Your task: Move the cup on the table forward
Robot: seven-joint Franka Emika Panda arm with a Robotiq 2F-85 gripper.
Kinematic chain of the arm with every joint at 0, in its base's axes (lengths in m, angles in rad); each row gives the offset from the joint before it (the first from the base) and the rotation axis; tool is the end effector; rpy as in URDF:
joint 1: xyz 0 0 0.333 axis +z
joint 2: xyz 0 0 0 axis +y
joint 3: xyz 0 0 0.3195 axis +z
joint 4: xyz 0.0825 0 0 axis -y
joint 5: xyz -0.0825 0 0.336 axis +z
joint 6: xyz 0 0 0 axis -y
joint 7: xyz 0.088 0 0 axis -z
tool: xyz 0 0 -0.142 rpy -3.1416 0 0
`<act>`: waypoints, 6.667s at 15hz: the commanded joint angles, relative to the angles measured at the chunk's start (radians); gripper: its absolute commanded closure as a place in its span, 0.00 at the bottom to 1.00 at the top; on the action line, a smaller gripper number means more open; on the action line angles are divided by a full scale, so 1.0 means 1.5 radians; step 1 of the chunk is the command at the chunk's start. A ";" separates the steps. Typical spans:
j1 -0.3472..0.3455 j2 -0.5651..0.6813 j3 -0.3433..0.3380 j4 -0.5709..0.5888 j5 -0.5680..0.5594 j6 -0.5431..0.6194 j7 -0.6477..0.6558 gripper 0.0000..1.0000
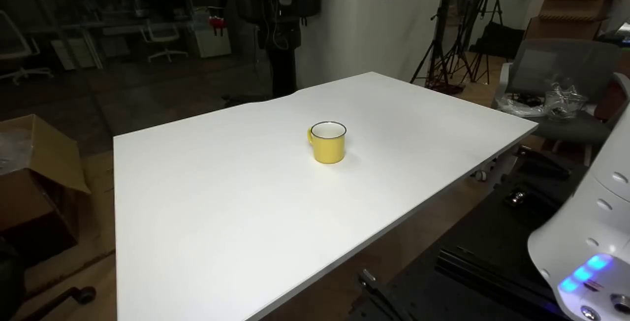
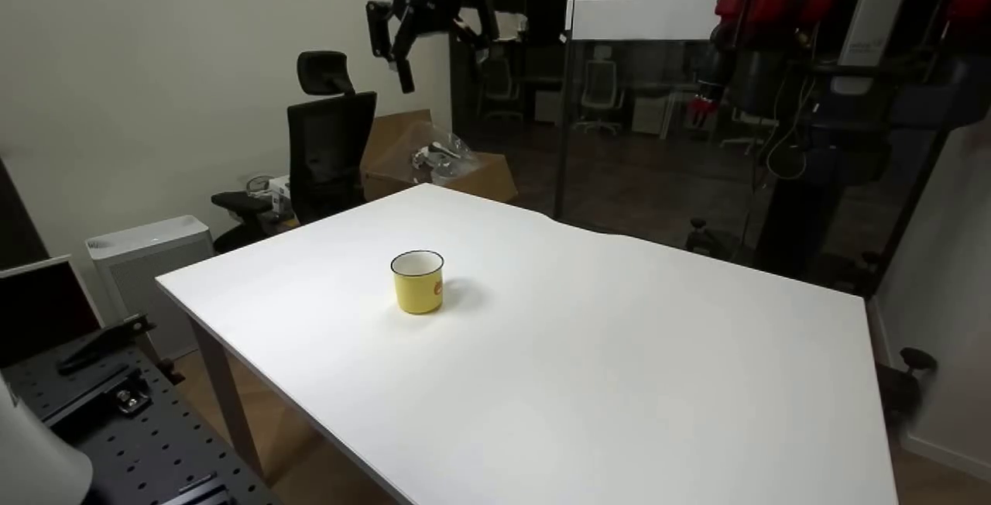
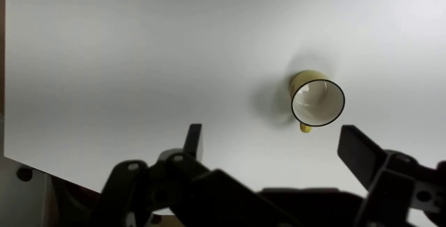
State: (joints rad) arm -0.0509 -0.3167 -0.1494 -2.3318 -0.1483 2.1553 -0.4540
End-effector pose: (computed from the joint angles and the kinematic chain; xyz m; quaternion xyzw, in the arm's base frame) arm 0.4144 -0.0976 0.4627 0.9831 0.1643 0.0523 0.0612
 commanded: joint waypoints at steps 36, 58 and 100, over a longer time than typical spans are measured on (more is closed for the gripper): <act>0.053 0.525 0.059 0.195 -0.089 0.225 0.190 0.00; 0.021 0.509 0.095 0.071 -0.087 0.380 0.107 0.00; 0.006 0.627 0.128 0.209 -0.076 0.344 0.042 0.97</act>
State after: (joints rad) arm -0.0514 0.6024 0.0546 -2.0532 -0.2668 2.6627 -0.4203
